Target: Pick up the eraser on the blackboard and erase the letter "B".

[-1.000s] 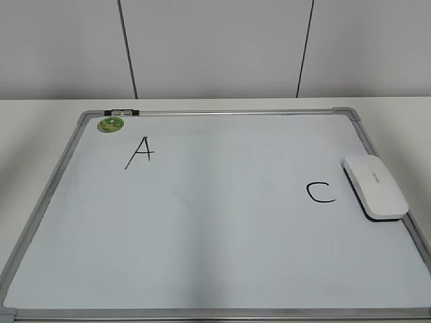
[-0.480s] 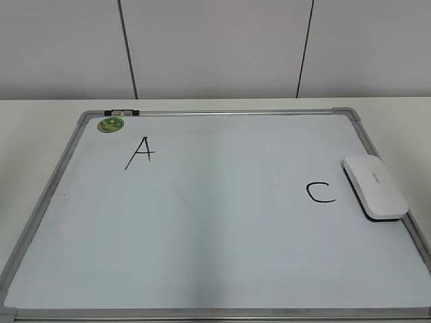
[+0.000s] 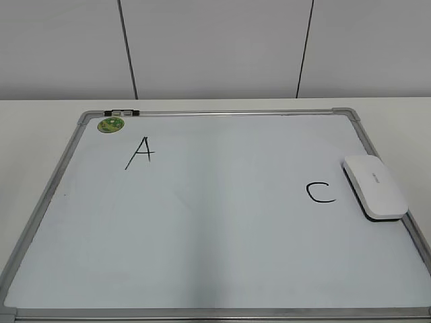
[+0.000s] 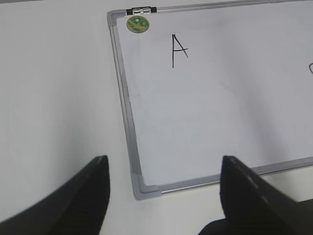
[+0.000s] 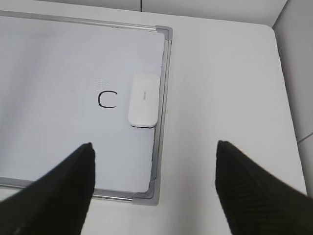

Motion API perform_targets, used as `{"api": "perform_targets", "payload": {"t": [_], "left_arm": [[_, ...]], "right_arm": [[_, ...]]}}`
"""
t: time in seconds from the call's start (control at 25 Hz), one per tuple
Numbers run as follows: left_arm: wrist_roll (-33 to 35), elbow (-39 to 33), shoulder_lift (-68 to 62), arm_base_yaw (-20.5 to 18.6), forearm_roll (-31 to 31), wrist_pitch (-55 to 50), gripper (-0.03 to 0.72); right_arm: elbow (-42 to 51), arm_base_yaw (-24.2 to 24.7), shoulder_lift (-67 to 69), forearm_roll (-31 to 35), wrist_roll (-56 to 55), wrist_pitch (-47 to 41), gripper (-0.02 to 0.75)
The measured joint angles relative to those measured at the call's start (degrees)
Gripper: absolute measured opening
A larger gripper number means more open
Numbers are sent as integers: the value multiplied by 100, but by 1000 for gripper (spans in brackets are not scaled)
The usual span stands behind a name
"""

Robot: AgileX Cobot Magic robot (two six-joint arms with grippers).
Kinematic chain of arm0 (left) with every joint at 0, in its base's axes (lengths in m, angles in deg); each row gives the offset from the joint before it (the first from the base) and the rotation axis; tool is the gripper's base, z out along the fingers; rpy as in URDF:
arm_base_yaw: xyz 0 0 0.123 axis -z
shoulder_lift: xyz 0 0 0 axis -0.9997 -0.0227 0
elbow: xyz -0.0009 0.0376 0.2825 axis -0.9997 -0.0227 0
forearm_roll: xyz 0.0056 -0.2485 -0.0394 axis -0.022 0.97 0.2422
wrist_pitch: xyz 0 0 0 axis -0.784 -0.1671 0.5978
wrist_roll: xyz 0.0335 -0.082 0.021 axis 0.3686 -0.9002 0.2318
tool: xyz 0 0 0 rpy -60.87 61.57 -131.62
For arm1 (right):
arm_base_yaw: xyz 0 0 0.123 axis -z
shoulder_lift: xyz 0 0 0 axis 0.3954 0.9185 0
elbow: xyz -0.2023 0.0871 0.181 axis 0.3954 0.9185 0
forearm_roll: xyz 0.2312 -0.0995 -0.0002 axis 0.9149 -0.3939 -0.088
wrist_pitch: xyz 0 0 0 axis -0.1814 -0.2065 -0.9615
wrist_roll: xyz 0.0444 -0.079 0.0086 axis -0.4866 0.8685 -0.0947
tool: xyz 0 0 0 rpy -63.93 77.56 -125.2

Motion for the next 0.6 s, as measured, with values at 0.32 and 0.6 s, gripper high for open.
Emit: {"api": "perform_targets", "payload": {"t": [0.32, 0.6], "left_arm": [[-117, -1252, 1239, 0, -391, -17, 510], [-224, -2574, 2086, 0, -772, -12, 510]], "right_arm": [[919, 0, -1081, 0, 0, 0, 585], [1792, 0, -1596, -67, -37, -2, 585]]}}
